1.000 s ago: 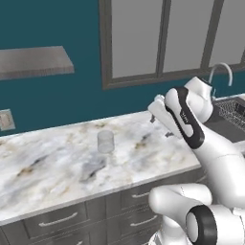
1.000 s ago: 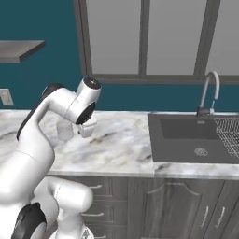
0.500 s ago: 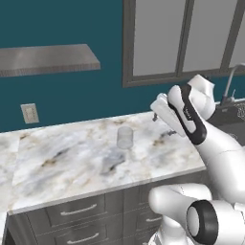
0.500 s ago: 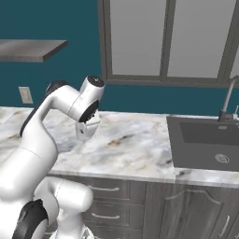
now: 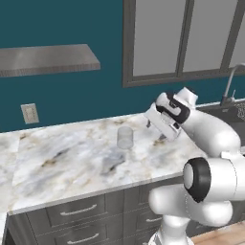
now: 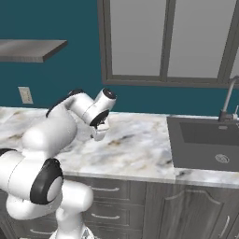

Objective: Move the glass cup from next to the sink to the open cabinet. Then, move the bowl with the lime to the fridge to clear the area for faucet cleaning.

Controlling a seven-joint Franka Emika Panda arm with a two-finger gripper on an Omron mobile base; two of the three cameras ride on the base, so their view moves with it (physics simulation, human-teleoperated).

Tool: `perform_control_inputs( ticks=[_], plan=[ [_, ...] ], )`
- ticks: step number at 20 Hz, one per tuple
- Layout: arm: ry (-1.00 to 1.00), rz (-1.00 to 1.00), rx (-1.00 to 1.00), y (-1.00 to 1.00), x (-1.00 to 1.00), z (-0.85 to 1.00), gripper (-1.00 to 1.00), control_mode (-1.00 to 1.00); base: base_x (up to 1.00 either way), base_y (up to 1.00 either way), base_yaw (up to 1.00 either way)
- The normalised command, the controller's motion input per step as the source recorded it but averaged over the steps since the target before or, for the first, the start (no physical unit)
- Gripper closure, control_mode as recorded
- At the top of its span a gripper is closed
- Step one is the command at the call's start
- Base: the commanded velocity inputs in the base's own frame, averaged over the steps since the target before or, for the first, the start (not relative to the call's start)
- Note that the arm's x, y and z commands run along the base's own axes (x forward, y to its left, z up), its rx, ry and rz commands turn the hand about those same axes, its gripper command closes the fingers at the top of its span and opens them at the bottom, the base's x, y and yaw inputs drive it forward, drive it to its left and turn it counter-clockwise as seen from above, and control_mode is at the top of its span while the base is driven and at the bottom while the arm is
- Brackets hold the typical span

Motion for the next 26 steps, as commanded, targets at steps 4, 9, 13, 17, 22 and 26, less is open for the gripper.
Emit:
perform_control_inputs(
  ticks=[4, 9, 13, 17, 22, 26],
  plan=[
    [0.32, -0.05, 0.22, -0.02, 0.88, -0.44, -1.0, -1.0, 0.0, 0.0, 0.0],
    [0.18, -0.14, 0.3, -0.16, 0.3, -0.11, -1.0, -1.0, 0.0, 0.0, 0.0],
    [0.02, -0.03, 0.16, 0.23, 0.0, -0.03, -1.0, -1.0, 0.0, 0.0, 0.0],
    [0.02, 0.0, 0.07, 0.33, 0.0, -0.32, -1.0, -1.0, 0.0, 0.0, 0.0],
    [0.08, 0.0, 0.01, 0.36, 0.04, -0.3, -1.0, -1.0, 0.0, 0.0, 0.0],
    [0.25, -0.01, 0.0, 0.3, 0.35, -0.14, -1.0, -1.0, 0.0, 0.0, 0.0]
  ],
)
